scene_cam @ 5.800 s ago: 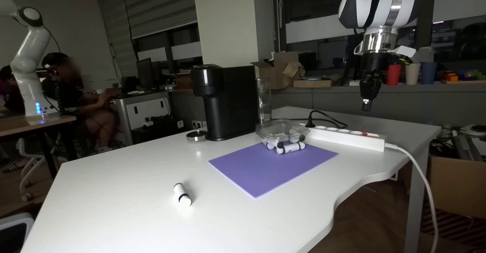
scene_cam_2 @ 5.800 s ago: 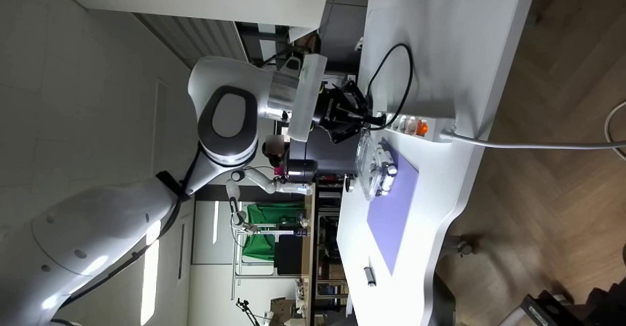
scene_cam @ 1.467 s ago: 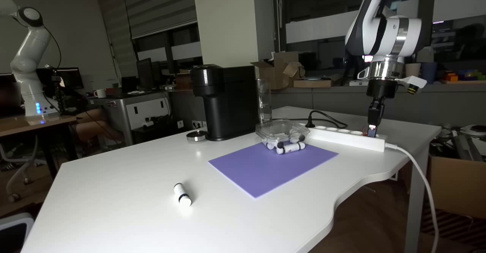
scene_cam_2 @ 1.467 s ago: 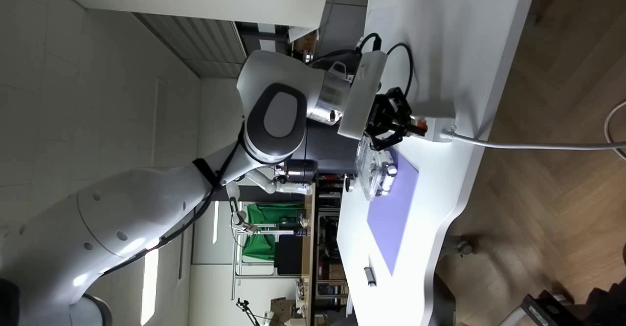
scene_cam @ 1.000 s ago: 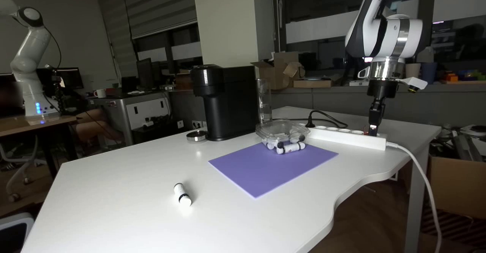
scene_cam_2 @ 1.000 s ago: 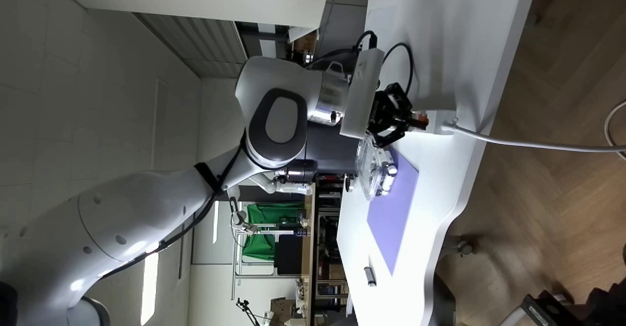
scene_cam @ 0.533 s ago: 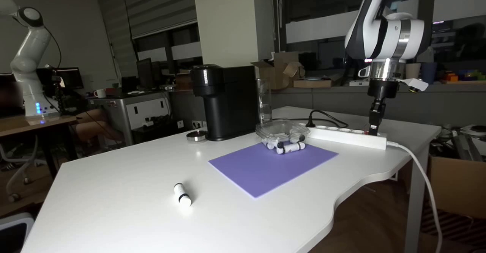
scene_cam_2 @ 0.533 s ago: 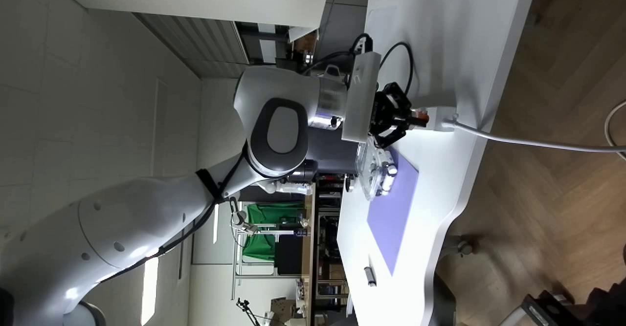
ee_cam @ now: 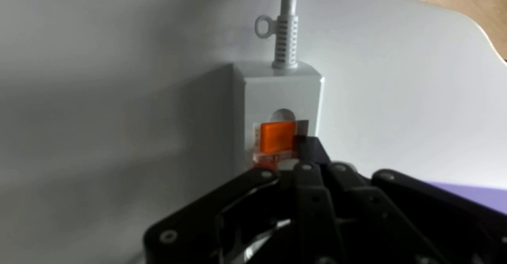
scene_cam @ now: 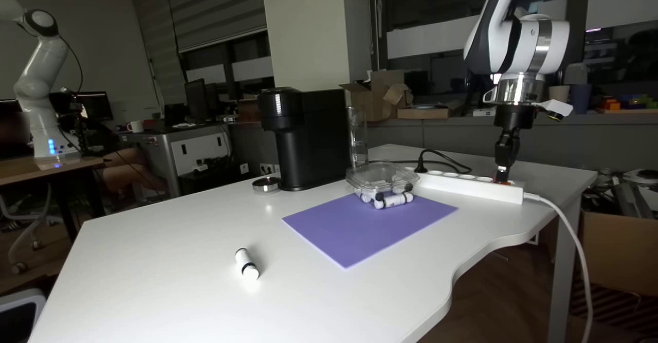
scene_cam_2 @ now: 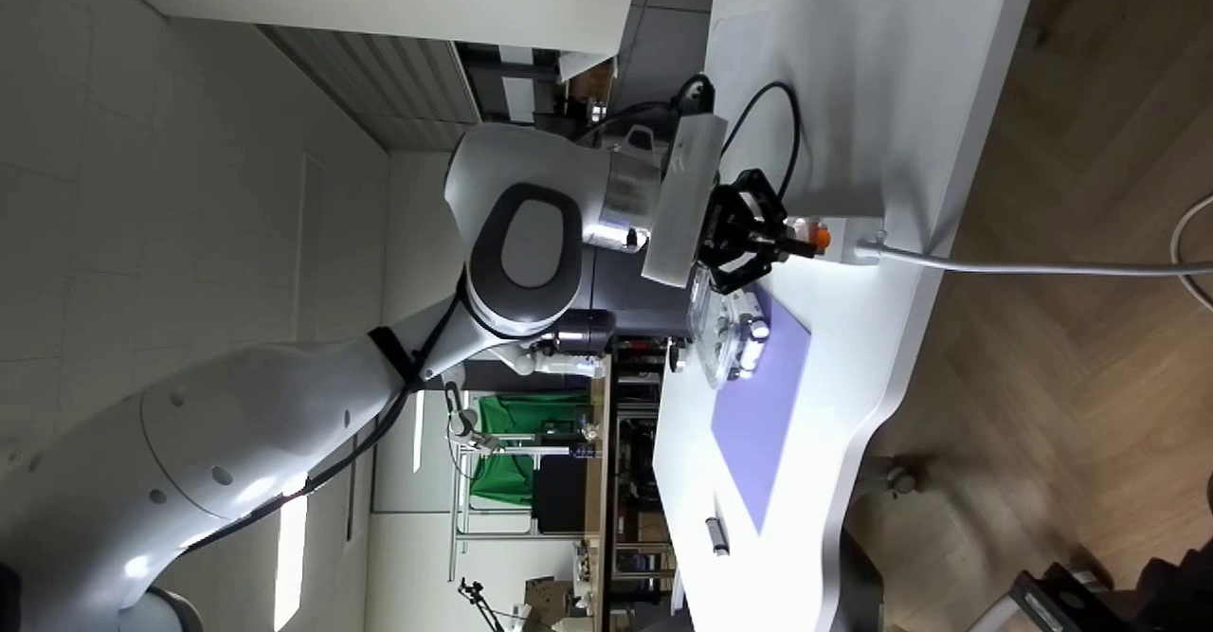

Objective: Turn off the extension cable

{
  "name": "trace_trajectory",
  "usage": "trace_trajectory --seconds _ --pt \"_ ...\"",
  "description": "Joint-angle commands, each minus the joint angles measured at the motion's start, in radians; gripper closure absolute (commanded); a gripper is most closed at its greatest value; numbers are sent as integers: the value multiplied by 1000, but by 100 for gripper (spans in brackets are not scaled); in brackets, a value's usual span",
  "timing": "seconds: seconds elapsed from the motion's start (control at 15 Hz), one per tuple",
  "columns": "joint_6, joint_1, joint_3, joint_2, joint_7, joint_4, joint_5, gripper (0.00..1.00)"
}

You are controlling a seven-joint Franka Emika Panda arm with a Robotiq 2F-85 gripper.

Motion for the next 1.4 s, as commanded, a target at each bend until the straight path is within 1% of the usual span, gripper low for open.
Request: trace_trajectory --seconds 0.0,0.2,0.27,0.33,0.53,1.0,1.13,1.33 --pt "-42 16 -16 -63 60 -11 -14 100" --pt "-47 20 -21 -99 59 -21 -15 100" --pt "-51 23 -26 -107 63 -22 -16 74" --pt "-54 25 -29 -115 65 -22 -17 73" --pt "-64 35 -41 -132 73 -24 -22 54" --pt "-72 53 -63 -148 95 -24 -35 5" --pt "-72 58 -69 -150 102 -26 -38 0" --pt "-87 61 -74 -150 116 -21 -45 0"
